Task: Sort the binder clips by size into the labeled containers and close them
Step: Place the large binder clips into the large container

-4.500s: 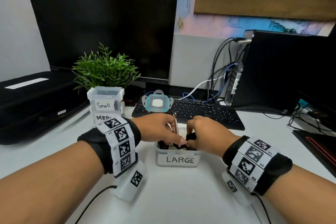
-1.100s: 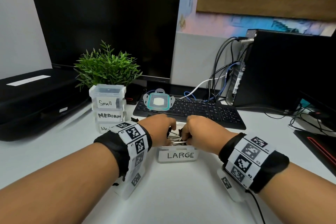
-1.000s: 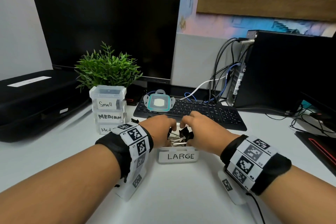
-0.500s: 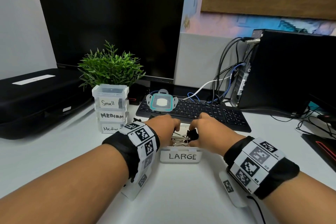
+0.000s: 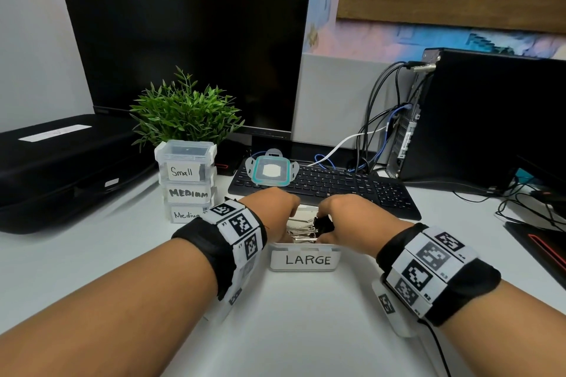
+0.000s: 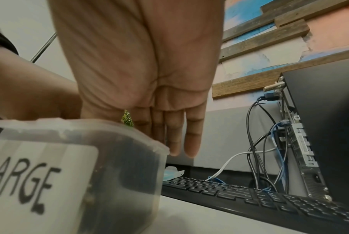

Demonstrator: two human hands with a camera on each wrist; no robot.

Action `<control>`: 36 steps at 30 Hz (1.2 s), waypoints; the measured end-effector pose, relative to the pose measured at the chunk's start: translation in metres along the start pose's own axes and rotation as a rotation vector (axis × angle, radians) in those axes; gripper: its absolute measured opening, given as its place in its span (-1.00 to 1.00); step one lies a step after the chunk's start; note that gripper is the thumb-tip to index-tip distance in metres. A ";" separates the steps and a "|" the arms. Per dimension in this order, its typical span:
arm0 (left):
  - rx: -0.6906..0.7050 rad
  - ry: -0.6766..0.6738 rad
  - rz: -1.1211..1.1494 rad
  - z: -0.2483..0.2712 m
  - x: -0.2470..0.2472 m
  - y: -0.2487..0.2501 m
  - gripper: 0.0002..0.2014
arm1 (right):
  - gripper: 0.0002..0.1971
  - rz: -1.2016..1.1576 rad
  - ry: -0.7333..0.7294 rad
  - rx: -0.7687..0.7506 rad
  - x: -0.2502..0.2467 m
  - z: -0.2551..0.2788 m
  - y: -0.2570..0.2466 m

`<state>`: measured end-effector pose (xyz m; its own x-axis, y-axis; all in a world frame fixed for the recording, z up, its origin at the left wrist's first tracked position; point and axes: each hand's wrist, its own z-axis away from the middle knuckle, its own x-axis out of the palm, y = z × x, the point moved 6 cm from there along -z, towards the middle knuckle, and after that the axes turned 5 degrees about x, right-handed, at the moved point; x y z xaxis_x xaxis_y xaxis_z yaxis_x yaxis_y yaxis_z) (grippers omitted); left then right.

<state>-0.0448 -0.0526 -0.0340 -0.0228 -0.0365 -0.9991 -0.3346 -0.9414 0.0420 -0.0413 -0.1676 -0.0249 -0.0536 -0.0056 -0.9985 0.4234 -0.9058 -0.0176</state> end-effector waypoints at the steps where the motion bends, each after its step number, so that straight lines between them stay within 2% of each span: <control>1: 0.006 0.002 0.001 -0.001 0.000 0.000 -0.65 | -0.63 -0.011 -0.006 -0.013 0.000 0.000 0.000; 5: 0.008 -0.004 -0.015 -0.006 0.002 -0.001 -0.68 | -0.52 0.002 -0.026 -0.064 0.005 -0.001 0.001; 9: 0.008 0.003 -0.025 -0.009 0.004 -0.002 -0.73 | -0.57 -0.018 -0.030 -0.057 0.004 0.000 0.001; 16: -0.042 -0.006 0.117 -0.003 0.002 -0.007 -0.55 | -0.66 -0.009 -0.020 0.000 0.002 0.001 -0.001; 20: -0.067 -0.004 0.134 -0.004 0.003 -0.008 -0.54 | -0.65 -0.006 -0.012 0.013 0.003 0.001 -0.001; 36: -0.015 -0.010 0.022 -0.008 0.003 -0.003 -0.62 | -0.67 -0.062 0.009 0.034 0.005 -0.002 0.001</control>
<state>-0.0359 -0.0527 -0.0371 -0.0391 -0.0539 -0.9978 -0.3201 -0.9453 0.0636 -0.0391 -0.1678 -0.0304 -0.0701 0.0548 -0.9960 0.3883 -0.9182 -0.0778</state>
